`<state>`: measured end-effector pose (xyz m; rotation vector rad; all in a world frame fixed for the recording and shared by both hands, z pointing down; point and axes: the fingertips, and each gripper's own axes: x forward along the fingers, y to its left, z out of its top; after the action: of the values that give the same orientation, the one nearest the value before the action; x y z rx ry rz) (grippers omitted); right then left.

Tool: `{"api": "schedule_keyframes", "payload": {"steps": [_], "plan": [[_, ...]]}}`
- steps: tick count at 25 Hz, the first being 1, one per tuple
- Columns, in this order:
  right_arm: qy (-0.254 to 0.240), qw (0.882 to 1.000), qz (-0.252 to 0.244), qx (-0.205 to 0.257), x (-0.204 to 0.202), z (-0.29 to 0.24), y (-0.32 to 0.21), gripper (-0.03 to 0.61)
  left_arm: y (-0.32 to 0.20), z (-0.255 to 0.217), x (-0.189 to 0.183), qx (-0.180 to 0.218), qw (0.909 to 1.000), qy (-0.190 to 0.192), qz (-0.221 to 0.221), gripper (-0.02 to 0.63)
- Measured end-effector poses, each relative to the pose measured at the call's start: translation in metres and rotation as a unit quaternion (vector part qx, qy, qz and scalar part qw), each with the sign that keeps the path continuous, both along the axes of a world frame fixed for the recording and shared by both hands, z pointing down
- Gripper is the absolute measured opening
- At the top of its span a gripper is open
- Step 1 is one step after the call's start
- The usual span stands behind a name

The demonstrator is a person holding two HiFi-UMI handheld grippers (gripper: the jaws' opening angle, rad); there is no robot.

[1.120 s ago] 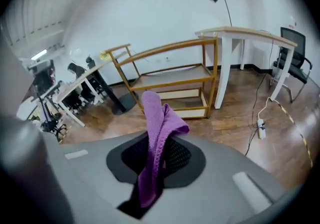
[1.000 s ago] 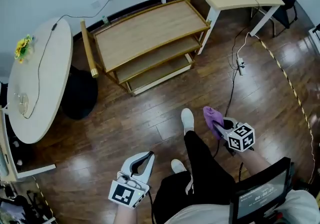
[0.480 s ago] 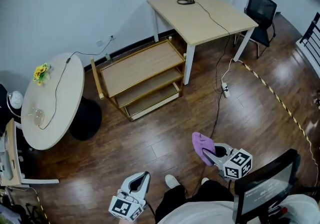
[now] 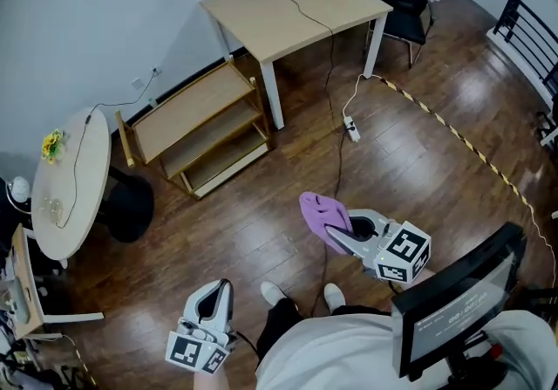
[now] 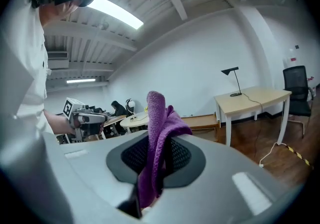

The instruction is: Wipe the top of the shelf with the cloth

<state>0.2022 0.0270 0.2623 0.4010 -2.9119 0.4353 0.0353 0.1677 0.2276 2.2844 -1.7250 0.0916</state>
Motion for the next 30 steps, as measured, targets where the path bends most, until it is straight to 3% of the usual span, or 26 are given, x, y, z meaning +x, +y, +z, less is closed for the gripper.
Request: {"api": "schedule_keyframes", "payload": {"steps": [8,17,30], "plan": [[-0.031,0.999,0.015,0.033,0.094,-0.061,-0.007,0.051,0.000,-0.048,0.089,0.025,0.9994,-0.021,0.012,0.021],[-0.046,0.997,0.014,0.058,0.100,-0.076,-0.010,0.051,-0.010,-0.057,0.095,0.039,0.9981,-0.039,0.028,0.021],[-0.061,0.993,0.003,0.099,0.110,-0.096,-0.005,0.051,-0.003,-0.050,0.093,0.049,0.9975,-0.049,0.009,0.021]]}}
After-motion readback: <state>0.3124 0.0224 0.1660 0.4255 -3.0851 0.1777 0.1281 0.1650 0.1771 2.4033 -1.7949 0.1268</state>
